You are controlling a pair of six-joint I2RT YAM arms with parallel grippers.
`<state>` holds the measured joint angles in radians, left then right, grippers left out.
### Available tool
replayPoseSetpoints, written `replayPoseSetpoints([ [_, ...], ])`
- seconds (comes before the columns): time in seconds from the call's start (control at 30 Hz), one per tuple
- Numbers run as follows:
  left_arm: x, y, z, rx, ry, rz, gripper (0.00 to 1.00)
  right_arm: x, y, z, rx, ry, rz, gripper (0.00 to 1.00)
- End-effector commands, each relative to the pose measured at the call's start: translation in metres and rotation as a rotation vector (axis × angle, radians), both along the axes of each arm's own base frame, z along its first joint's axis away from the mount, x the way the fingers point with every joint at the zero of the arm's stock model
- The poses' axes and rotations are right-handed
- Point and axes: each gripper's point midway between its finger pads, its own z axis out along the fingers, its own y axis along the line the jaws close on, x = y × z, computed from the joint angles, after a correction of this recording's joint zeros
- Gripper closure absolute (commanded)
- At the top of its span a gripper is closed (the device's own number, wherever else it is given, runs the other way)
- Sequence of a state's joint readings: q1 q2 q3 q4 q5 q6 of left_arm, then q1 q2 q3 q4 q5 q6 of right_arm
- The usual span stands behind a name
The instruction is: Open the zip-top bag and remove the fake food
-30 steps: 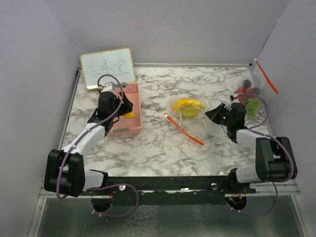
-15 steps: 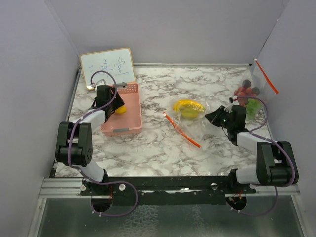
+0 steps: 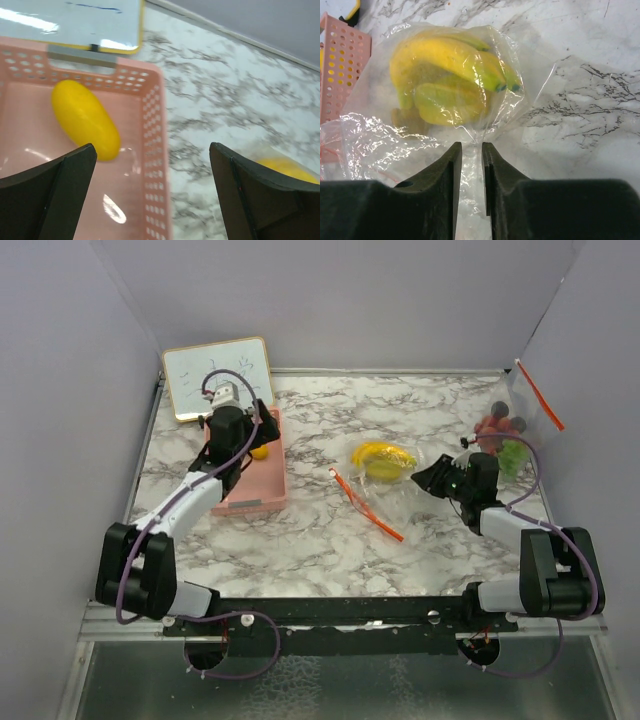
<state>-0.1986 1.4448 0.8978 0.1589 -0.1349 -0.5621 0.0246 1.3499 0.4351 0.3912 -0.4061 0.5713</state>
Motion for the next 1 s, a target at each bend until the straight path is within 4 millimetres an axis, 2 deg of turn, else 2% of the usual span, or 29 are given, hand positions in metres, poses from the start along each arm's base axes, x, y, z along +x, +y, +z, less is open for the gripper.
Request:
replayPoseSetpoints([
  [0.0,-0.034,-0.043,0.035,0.093,-0.125,-0.075,0.01,-0.003,0.002,0.009,-0.015,-0.030,0.035,0.74],
  [0.17,-0.073,-0.064,0.031,0.248,-0.182,-0.074,0.01,-0.010,-0.006,0.009,-0.048,-0.042,-0.003,0.74],
  [0.3,-0.074,-0.062,-0.009,0.131,-0.111,-0.028,0.01,-0.014,-0.018,0.027,-0.049,-0.135,-0.089,0.75],
  [0.37,-0.074,-0.070,-0.022,0.096,-0.080,-0.049,0.01,-0.018,-0.020,0.039,-0.056,-0.183,-0.102,0.75],
  [0.53,-0.082,-0.104,-0.017,0.088,-0.146,-0.183,0.03,-0.024,-0.023,0.050,-0.095,-0.207,-0.089,0.74],
  [0.77,-0.113,-0.143,-0.028,0.024,-0.108,-0.291,0.10,-0.047,-0.006,0.033,-0.071,-0.198,0.018,0.74],
  [0.83,-0.127,-0.163,-0.036,-0.011,-0.088,-0.354,0.11,-0.055,-0.003,0.028,-0.057,-0.195,0.035,0.78],
  [0.97,-0.159,-0.201,-0.063,-0.035,-0.018,-0.436,0.17,-0.060,0.000,0.026,-0.071,-0.197,0.071,0.96],
])
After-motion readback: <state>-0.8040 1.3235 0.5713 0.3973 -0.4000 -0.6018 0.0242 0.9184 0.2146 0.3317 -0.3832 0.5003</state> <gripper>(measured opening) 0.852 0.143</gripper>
